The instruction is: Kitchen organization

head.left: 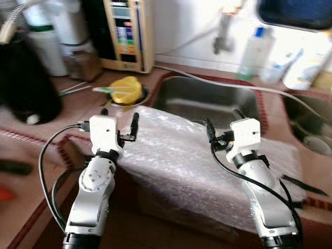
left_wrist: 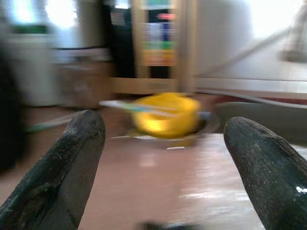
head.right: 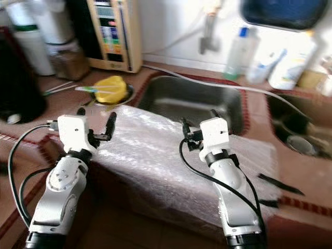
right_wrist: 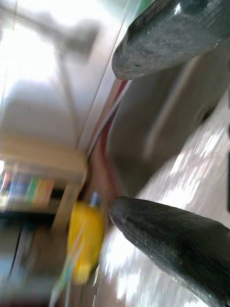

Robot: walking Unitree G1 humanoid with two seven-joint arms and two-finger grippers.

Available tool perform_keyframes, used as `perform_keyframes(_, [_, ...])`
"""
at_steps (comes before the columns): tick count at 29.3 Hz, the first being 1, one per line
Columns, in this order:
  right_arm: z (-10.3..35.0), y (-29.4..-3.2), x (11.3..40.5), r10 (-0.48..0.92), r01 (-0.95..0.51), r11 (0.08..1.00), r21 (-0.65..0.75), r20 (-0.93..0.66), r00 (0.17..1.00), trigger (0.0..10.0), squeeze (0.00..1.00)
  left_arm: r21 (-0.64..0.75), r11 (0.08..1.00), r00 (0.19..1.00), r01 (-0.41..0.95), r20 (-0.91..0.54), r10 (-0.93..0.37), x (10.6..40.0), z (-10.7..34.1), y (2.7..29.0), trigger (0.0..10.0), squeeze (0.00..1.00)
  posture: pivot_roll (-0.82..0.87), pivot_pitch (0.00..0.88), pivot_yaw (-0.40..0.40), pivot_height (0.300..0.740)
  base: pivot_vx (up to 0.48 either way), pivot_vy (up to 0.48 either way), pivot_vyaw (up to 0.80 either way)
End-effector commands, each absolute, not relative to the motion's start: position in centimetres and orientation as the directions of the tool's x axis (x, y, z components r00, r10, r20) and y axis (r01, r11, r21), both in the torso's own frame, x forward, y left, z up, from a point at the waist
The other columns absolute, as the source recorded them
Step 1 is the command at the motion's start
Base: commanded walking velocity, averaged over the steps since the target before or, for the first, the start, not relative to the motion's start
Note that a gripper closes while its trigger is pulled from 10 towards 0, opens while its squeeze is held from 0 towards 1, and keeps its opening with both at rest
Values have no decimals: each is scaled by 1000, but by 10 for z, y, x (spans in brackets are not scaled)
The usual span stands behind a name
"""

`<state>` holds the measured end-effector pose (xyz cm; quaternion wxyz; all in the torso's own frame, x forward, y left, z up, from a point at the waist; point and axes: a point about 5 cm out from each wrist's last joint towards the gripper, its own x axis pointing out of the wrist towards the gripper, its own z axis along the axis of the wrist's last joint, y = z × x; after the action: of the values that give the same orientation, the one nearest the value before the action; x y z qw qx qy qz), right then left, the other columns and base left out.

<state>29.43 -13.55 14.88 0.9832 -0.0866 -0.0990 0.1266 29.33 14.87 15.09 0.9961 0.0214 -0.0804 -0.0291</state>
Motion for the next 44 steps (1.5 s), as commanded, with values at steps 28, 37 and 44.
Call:
perform_keyframes(28, [155, -136, 297, 254, -213, 956, -202, 200, 946, 10000, 0, 55, 989, 974, 135, 176, -143, 293, 153, 141, 10000, 0, 101, 0, -8, 740, 0, 0, 0])
perform_keyframes(37, [154, -136, 297, 253, -212, 955, -206, 199, 947, 10000, 0, 52, 987, 972, 149, 174, -156, 293, 152, 140, 10000, 0, 100, 0, -8, 740, 0, 0, 0])
perform_keyframes(44, [153, -136, 297, 254, -213, 955, -207, 197, 947, 10000, 0, 55, 987, 971, 154, 175, -161, 292, 152, 140, 10000, 0, 102, 0, -9, 740, 0, 0, 0])
